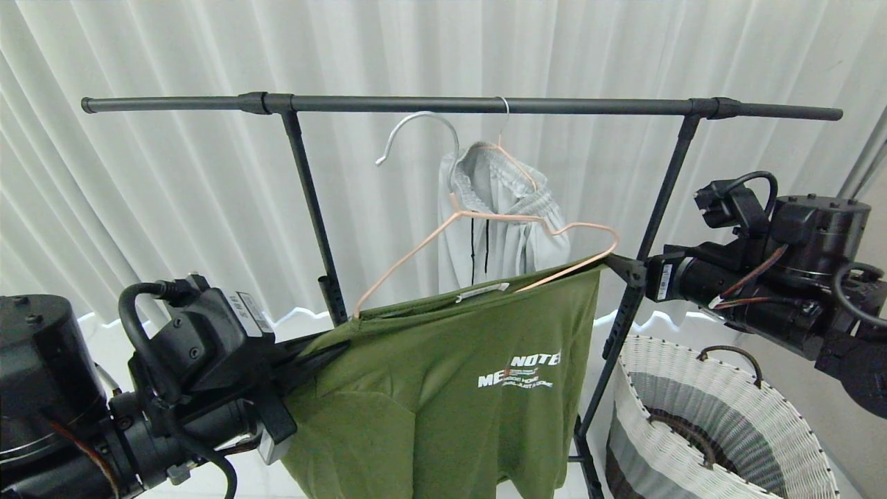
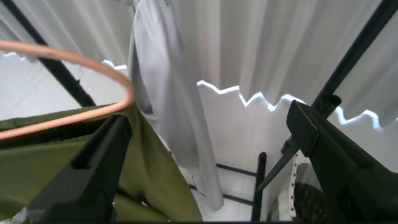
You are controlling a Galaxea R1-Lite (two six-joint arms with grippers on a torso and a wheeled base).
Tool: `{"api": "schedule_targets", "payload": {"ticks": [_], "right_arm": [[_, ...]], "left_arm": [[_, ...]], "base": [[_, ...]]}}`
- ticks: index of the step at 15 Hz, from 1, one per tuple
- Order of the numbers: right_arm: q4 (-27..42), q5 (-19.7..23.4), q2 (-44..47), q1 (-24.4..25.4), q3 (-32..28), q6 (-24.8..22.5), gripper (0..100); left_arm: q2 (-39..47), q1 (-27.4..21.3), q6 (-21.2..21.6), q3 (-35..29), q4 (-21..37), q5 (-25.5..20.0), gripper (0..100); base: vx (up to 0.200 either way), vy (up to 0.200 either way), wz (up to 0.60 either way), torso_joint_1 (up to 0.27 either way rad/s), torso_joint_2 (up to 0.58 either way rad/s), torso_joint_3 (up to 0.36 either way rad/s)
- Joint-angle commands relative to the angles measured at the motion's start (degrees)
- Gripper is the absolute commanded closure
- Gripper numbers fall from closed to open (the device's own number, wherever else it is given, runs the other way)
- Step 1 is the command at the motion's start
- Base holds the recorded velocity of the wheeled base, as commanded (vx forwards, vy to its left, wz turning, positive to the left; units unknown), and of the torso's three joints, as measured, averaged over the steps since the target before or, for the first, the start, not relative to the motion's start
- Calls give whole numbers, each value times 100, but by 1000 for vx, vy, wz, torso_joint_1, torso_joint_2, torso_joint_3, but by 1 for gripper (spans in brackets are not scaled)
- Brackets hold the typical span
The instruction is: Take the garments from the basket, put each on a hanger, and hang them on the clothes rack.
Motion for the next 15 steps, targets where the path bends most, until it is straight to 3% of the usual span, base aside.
{"api": "schedule_targets", "payload": {"ticks": [1, 8, 10, 15], "right_arm": [[-7, -10, -13, -85, -71, -1, 0], [-7, -1, -48, -181, -203, -1, 0], [2, -1, -75, -173, -203, -1, 0], [45, 60, -330, 65, -212, -71, 0]], "left_arm": [[6, 1, -10, 1, -2, 7, 100], [23, 10, 16, 97, 6, 25, 100], [32, 1, 175, 133, 6, 236, 100], [146, -43, 262, -34, 6, 218, 100]], "base": [[0, 0, 0, 0, 0, 0], [0, 0, 0, 0, 0, 0], [0, 0, 0, 0, 0, 0], [0, 0, 0, 0, 0, 0]]}}
